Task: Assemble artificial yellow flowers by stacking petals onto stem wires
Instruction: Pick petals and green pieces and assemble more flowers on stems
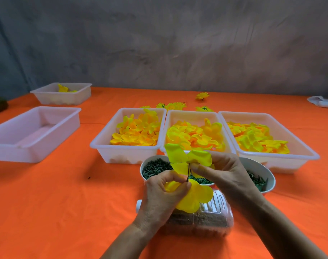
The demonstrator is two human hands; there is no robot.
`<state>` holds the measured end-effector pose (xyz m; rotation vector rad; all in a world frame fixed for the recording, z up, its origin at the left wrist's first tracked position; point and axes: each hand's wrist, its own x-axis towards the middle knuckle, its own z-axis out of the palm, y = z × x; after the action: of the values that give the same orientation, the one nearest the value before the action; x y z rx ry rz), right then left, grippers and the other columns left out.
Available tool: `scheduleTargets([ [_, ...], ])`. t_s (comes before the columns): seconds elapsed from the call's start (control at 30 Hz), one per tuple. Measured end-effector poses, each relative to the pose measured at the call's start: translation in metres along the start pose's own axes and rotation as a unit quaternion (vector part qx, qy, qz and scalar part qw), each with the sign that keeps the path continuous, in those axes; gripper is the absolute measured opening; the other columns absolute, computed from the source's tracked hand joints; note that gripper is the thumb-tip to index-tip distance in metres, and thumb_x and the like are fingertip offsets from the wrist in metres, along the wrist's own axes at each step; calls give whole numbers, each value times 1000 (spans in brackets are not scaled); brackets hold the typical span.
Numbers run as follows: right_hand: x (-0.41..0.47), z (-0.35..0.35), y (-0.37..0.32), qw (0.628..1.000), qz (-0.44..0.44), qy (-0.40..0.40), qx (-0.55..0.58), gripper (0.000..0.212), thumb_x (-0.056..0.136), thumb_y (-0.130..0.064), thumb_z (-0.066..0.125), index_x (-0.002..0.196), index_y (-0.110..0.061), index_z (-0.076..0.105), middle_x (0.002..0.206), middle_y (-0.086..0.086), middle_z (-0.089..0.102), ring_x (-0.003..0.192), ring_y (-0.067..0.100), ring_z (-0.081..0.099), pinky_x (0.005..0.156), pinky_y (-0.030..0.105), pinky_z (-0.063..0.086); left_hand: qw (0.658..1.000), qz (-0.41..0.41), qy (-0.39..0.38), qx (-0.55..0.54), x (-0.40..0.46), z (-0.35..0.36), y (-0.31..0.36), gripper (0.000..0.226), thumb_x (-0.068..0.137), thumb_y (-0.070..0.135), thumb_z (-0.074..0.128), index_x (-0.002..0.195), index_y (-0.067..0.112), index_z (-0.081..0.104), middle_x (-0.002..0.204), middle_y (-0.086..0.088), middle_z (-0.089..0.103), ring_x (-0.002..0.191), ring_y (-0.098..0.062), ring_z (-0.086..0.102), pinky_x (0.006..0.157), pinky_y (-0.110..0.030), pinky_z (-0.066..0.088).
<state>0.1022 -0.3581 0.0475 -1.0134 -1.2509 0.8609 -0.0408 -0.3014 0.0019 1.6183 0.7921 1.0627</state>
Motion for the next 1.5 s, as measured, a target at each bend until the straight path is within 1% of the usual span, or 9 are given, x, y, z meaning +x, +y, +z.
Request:
scheduleTargets([
  [0.2,5,-7,-1,968,-139,-6,-211,7,77,-15,72,83,-13,74,78,7,71,71,25,63,63,36,50,1000,-4,0,-14,-1,1,1,20,74,4,76,66,21,70,76,10,73,74,2,65,74,-13,46],
  [0.3,7,-10,-4,944,-178,-18,-278,10,77,-19,73,87,-19,74,82,0,73,74,18,66,64,37,52,1000,-5,1,-12,-1,1,1,20,74,4,76,66,20,70,76,11,73,75,2,65,74,-13,47],
  [0.57,10,-12,-10,877,-258,-36,-404,10,78,-9,69,85,-5,74,84,3,72,79,13,67,65,33,53,1000,-1,2,-6,0,1,1,23,74,3,76,66,24,69,72,14,71,72,4,63,72,-13,47],
  [0.67,9,-11,-8,901,-208,-17,-380,12,79,-15,70,85,-6,75,80,6,72,74,18,66,65,38,52,1000,-4,8,-1,0,1,0,21,74,5,76,66,24,70,75,11,72,74,2,64,74,-16,48],
  [0.77,9,-10,-5,957,-111,-36,-265,24,81,-19,69,85,5,71,78,30,64,70,31,61,65,49,50,1000,-2,5,5,1,1,-1,21,74,8,77,65,26,69,77,10,73,75,1,64,76,-18,49],
  [0.87,9,-9,-6,992,-39,-45,-113,23,78,-23,69,92,-6,74,89,23,70,79,22,65,73,38,54,1000,0,-4,4,1,1,-1,19,74,9,77,66,25,69,78,10,73,75,0,65,76,-20,50],
  [1.03,8,-9,-6,997,-23,-56,-55,20,78,-20,67,96,-18,75,93,2,75,87,12,69,75,22,53,1000,6,-5,2,1,0,-2,20,75,9,77,66,25,69,73,12,71,71,1,63,74,-22,50],
  [1.33,6,-11,-2,998,8,-57,-4,21,78,-12,65,97,-12,74,95,7,74,89,20,70,75,25,53,1000,4,-12,-17,1,0,-2,19,75,7,76,67,22,69,75,10,72,73,-1,64,75,-23,51],
  [1.5,7,-10,-3,998,-13,-40,-54,17,77,-12,67,92,-8,73,91,12,73,85,18,68,76,29,54,1000,8,-7,-6,2,0,-3,19,75,7,76,67,23,69,77,8,73,76,-1,65,76,-20,50],
])
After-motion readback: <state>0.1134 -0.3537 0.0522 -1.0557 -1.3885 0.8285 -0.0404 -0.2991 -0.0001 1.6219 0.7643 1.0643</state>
